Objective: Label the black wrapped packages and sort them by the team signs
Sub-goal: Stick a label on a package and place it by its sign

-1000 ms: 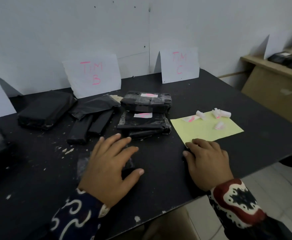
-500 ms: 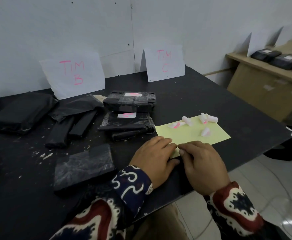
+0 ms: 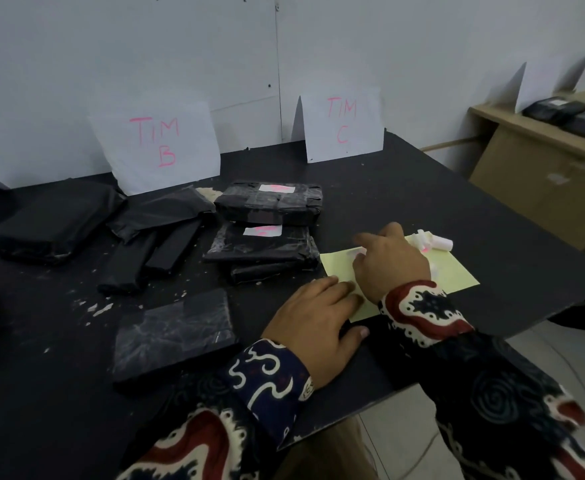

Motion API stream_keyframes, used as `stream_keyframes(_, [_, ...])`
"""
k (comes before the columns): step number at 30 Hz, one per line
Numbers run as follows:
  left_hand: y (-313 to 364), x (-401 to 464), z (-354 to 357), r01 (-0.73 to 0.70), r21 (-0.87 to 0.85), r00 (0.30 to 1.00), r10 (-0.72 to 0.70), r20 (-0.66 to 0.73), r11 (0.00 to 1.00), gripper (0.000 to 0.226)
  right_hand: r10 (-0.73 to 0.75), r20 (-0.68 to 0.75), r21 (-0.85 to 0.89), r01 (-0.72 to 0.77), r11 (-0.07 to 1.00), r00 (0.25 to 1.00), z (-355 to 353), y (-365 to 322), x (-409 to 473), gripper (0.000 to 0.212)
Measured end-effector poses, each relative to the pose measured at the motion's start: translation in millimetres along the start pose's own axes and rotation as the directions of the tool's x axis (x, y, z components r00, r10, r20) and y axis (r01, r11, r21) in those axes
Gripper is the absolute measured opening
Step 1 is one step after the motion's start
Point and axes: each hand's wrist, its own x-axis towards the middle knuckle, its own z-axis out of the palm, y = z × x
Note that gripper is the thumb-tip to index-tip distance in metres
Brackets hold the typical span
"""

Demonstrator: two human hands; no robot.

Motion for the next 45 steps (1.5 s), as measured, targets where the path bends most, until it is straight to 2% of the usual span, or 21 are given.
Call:
stream_keyframes(3, [1, 0, -1, 0.012, -0.004, 1.0, -0.012, -0.003, 1.0, 0.054, -0.038, -0.03, 0.01, 0.038, 0.999, 0.999, -1, 1, 4, 0.023])
stream_keyframes(9, [0, 1, 1, -0.01, -0.009, 0.999, 0.01, -0.041, 1.0, 0.056, -0.034, -0.241, 0.338, 0.116, 0.934, 0.97, -8, 10, -8, 0.014])
stream_keyframes(14, [1, -5, -3, -0.005, -0.182, 0.993, -0.016, -0.115, 0.983, 0.054, -0.026, -0.284, 0.475, 0.164, 0.864, 0.959, -16, 10, -28, 0.013])
stream_keyframes(16, [3, -9, -9, -0.012, -0.262, 0.952, -0.069, -0.299, 0.965, 0.042, -0.035, -0.294, 0.52, 0.191, 0.833, 0.955, -20, 5, -39, 0.009])
stream_keyframes(18, [5, -15, -21, 0.005, -0.379, 0.865, -0.194, -0.463, 0.925, 0.031, -0.073, -0.279, 0.568, 0.226, 0.791, 0.958, -24, -2, -50, 0.007])
stream_keyframes(20, [7, -24, -36, 0.036, -0.487, 0.798, -0.318, -0.511, 0.873, 0.027, -0.122, -0.233, 0.639, 0.247, 0.728, 0.965, -26, -11, -62, 0.007])
stream_keyframes(23, [9, -41, -53, 0.076, -0.698, 0.751, -0.501, -0.43, 0.712, 0.026, -0.191, -0.174, 0.715, 0.258, 0.65, 0.966, -26, -29, -77, 0.007])
stream_keyframes(27, [-3, -64, -68, 0.169, -0.817, 0.718, -0.637, -0.282, 0.552, 0.018, -0.274, -0.12, 0.777, 0.262, 0.572, 0.954, -21, -53, -93, 0.014])
stream_keyframes(32, [-23, -90, -81, 0.229, -0.787, 0.705, -0.655, -0.272, 0.573, 0.014, -0.378, -0.075, 0.769, 0.295, 0.567, 0.923, -18, -78, -102, 0.017])
stream_keyframes(36, [-35, -104, -90, 0.228, -0.828, 0.681, -0.692, -0.24, 0.512, 0.01, -0.421, -0.056, 0.761, 0.311, 0.57, 0.905, -19, -92, -107, 0.019])
stream_keyframes(39, [-34, -110, -97, 0.224, -0.831, 0.691, -0.684, -0.233, 0.509, 0.025, -0.482, -0.033, 0.758, 0.336, 0.558, 0.876, -23, -101, -112, 0.021])
stream_keyframes(41, [-33, -111, -100, 0.248, -0.831, 0.675, -0.704, -0.221, 0.498, 0.032, -0.53, -0.017, 0.759, 0.356, 0.545, 0.848, -26, -105, -116, 0.024])
stream_keyframes(45, [-39, -113, -102, 0.277, -0.837, 0.673, -0.717, -0.182, 0.473, 0.026, -0.545, 0.011, 0.809, 0.313, 0.498, 0.838, -30, -111, -119, 0.031])
